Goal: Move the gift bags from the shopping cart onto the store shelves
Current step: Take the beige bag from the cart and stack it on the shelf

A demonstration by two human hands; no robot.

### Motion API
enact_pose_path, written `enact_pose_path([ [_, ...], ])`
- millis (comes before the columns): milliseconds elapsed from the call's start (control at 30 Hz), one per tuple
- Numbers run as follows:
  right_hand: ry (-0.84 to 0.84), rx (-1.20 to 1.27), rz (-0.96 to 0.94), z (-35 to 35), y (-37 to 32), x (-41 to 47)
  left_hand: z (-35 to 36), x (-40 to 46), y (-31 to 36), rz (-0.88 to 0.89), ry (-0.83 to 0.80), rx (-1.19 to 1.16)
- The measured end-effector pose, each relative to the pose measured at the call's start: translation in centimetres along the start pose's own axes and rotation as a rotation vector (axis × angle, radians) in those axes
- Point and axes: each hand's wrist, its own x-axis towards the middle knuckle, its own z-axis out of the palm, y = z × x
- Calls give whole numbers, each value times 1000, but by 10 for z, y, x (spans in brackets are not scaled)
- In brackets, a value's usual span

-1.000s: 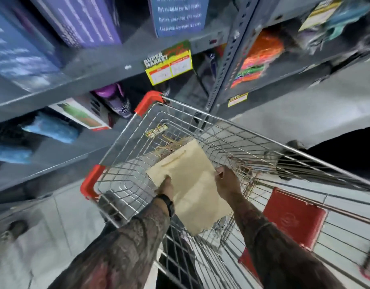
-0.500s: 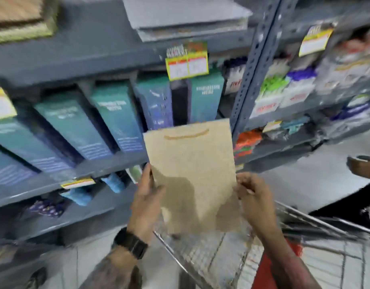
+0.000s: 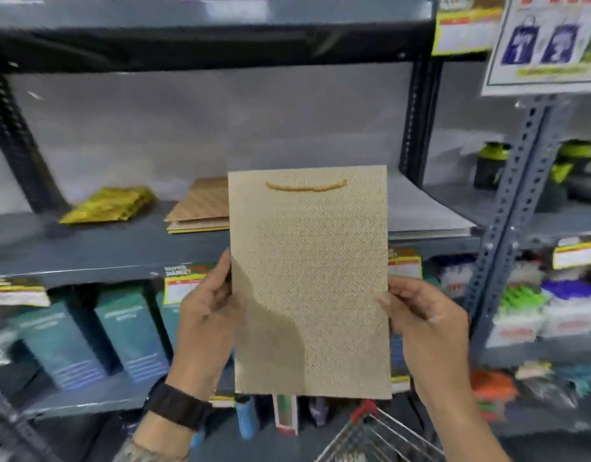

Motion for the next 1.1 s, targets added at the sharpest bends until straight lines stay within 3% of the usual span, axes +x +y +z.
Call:
enact_pose_path([
  [267,-72,85,21,55,-2,15,-48,19,3,-64,-46,0],
  [533,-426,-54,-15,212,-19,98,-155,142,31,-88,-139,-17],
  [867,-315,-527,54,322,15,254,-148,355,-3,-352,-108,205],
  [967,-293,-654,88,335,36,270,-144,378,-23,-420,-64,282],
  [1100,-347,-663,115,335,53,272,-145,370,-37,-509,-154,238],
])
